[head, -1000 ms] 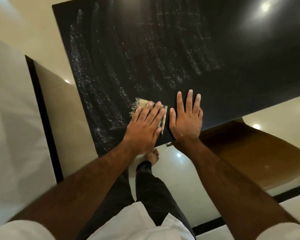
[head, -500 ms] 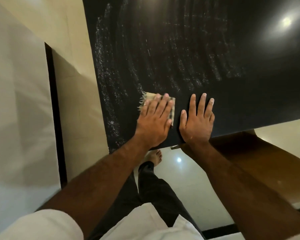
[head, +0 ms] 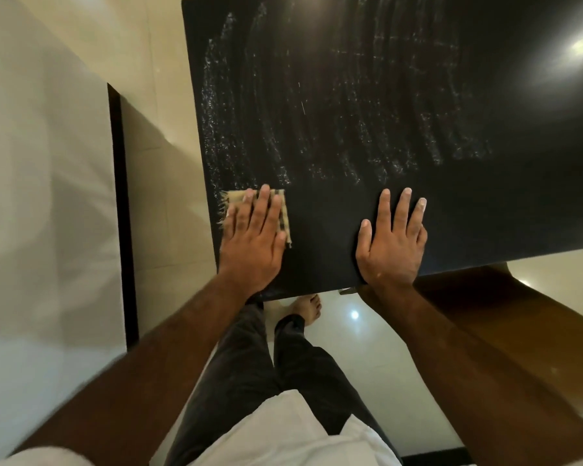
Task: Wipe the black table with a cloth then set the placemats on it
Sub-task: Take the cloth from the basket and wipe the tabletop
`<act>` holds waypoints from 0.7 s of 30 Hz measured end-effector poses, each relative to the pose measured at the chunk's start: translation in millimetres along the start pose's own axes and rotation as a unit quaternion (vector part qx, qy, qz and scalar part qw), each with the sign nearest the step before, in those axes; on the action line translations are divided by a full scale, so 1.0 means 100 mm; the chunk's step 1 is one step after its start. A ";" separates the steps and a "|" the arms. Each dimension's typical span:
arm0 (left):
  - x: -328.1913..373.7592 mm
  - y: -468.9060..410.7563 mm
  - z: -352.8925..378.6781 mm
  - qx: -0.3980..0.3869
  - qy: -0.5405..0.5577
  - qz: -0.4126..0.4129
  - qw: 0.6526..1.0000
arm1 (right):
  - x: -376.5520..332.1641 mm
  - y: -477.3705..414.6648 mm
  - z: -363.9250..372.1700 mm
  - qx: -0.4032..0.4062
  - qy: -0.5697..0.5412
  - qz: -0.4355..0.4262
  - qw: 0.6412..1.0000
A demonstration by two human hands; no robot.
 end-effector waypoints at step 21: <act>-0.32 0.19 0.00 0.008 0.000 -0.027 1.000 | -0.04 0.05 -0.04 0.000 -0.005 0.002 1.000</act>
Point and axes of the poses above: each hand's wrist, its own y-axis away from the middle knuckle, its own z-axis out of the palm, x = y × z, the point moved 6 cm from there along -y, towards the middle knuckle, and after that the axes turned 13 degrees about z, right-handed, at the moved point
